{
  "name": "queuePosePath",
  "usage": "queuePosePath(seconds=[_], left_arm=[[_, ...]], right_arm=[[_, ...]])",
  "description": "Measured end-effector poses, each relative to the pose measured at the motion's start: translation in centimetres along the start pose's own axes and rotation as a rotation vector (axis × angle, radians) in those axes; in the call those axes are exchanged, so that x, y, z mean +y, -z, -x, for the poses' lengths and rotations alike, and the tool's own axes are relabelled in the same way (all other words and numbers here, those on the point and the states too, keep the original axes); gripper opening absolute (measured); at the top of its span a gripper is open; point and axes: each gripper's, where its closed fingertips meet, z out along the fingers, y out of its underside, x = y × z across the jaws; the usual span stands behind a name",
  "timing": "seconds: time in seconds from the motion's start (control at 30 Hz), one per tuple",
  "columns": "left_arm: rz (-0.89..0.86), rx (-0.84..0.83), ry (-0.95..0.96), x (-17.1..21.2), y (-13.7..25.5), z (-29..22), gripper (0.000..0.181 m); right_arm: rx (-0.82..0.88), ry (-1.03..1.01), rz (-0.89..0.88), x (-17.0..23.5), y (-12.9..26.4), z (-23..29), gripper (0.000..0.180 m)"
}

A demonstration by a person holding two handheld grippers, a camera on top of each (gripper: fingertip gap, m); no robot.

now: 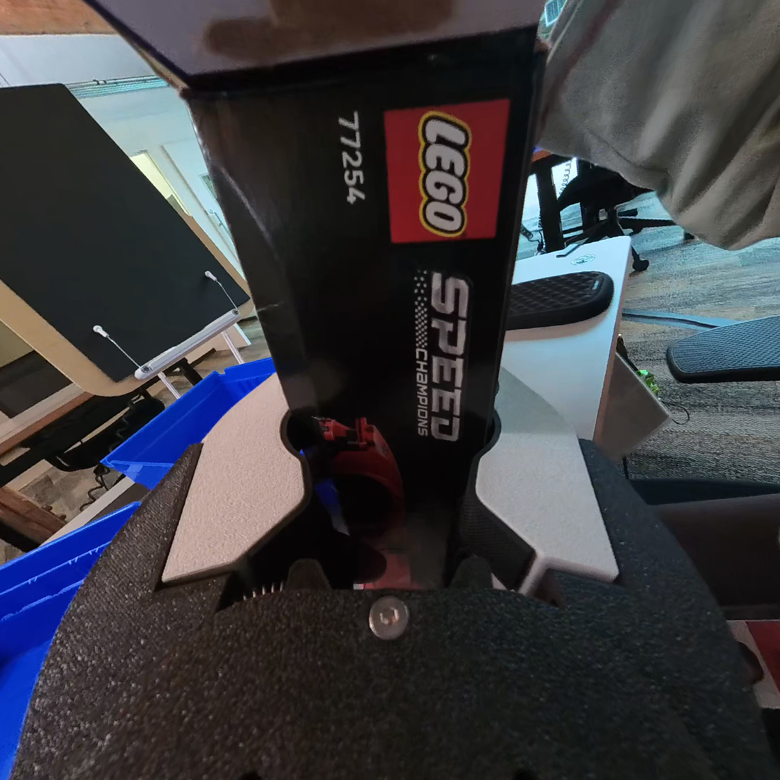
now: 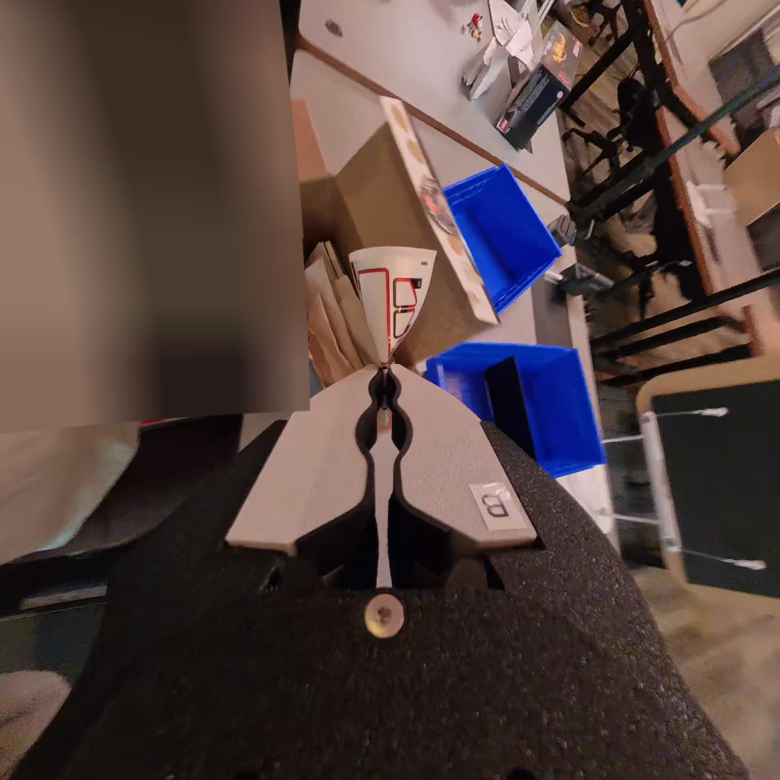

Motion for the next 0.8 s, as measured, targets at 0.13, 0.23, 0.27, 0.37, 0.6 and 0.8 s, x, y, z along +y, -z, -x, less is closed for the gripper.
queuePosePath(seconds=[0.13,0.23,0.27,0.37,0.6,0.8], left_arm=[[0.02,0.018,0.013,0.2,0.0,0.3,0.083],[0.025,0.042,0.024,0.4,0.0,0.6,0.083],[0.024,0.055,0.03,0.5,0.0,0.7,0.087],[0.027,0.102,0.059,0.7,0.0,1.2,0.083],[0.046,0.162,0.148,1.4,-0.4,2.8,0.083],[0.035,0.171,0.19,1.6,-0.7,3.4,0.083]], right_arm=[[0.021,0.244,0.063,-1.4,-3.7,1.7,0.001],[0.043,0.437,0.151,-1.5,-5.8,1.5,0.002],[0.05,0.514,0.181,-1.5,-6.4,1.4,0.002],[0.088,0.764,0.272,-1.4,-7.6,0.7,0.001],[0.147,1.38,0.528,-2.2,-7.9,-2.1,0.001],[0.025,1.584,0.708,-1.8,-9.2,-3.4,0.0]])
